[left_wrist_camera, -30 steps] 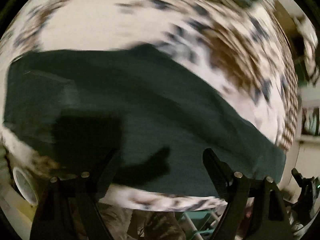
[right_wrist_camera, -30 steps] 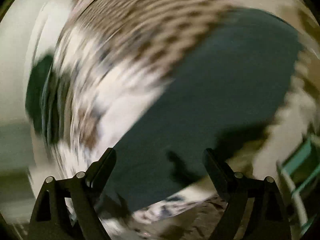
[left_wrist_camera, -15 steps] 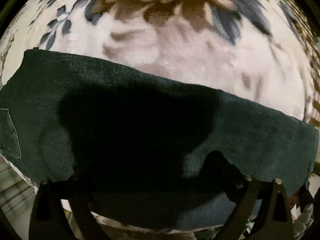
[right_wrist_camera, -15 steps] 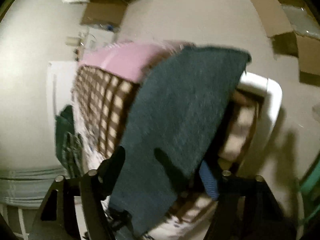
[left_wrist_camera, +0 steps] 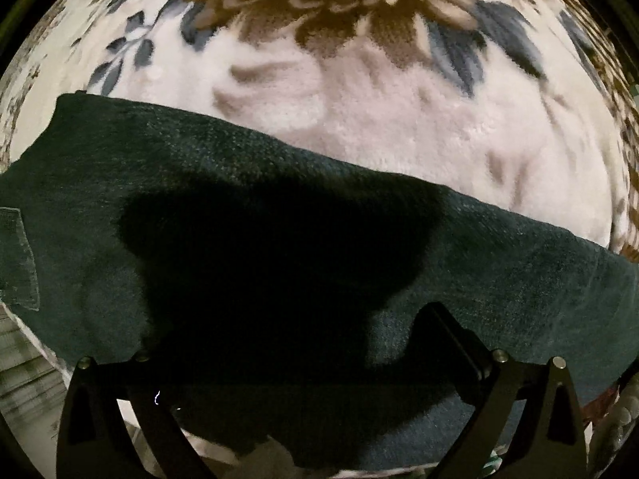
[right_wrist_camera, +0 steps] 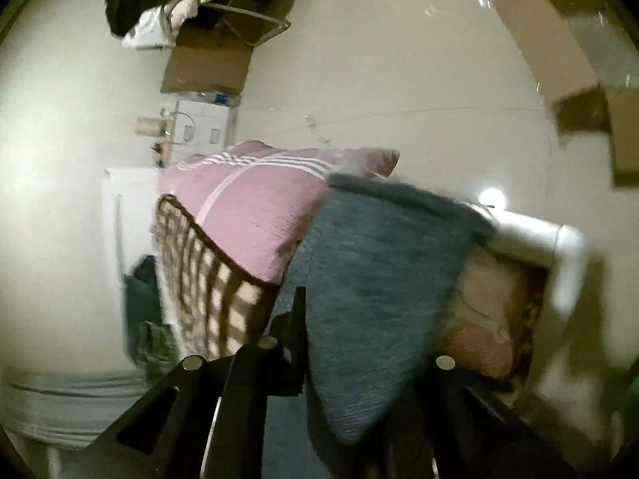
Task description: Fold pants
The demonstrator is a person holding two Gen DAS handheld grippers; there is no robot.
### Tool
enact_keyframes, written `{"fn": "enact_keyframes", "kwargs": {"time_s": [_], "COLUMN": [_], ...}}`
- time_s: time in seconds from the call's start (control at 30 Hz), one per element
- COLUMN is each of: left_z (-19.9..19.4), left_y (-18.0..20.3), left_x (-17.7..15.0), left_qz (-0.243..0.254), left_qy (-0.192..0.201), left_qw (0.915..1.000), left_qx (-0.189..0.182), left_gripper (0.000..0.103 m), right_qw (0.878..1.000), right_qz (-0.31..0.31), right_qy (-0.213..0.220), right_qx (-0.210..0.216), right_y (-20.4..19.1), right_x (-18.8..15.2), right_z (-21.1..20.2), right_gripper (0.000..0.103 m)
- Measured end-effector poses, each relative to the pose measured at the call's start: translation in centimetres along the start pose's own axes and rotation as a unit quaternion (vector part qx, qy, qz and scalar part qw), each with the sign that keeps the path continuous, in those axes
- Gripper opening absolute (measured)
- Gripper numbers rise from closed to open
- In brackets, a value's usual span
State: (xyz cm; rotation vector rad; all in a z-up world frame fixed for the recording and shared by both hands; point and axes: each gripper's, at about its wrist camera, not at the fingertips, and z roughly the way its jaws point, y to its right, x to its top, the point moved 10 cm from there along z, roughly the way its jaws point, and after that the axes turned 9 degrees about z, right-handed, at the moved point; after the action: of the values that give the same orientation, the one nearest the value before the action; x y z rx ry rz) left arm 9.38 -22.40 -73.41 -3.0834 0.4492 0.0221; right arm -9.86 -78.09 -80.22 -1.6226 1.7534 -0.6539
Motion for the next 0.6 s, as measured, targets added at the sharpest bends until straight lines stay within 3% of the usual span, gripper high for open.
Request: {"fn": "enact_keyframes", "kwargs": {"time_s": [0.1, 0.27, 0.43, 0.6], "left_z": [-1.5, -5.2, -8.7, -10.7], "left_y": [0.2, 0.6, -2.0, -7.8], "left_x": [0.0, -0.8, -1.6, -3.8], "left_qz": [-0.005, -0.007, -0.025, -0.057], "left_qy": [0.0, 0.031, 0.061, 0.07], "left_qw": [1.0, 0.9993, 0.9969, 0.9949], "left_qx": [0.004, -0.02, -0.044, -0.046], "left_gripper": [0.103, 0.103, 0.103, 0.103], "right_qw": [0.998, 0.988, 0.967, 0.94], "right_qz": [-0.058, -0.148, -0.253, -0.336], "right_qy": [0.019, 0.026, 0.009, -0.033], "right_qx": [-0.018, -0.028, -0.036, -0.056], "right_y": [-2.7, -9.1, -15.9, -19.4], "right_x": [-0.8, -4.7, -12.4, -22.7], "right_z": [-2.0, -5.5, -6.2, -2.9], "right_gripper": [0.01, 0.01, 0.01, 0.01]}}
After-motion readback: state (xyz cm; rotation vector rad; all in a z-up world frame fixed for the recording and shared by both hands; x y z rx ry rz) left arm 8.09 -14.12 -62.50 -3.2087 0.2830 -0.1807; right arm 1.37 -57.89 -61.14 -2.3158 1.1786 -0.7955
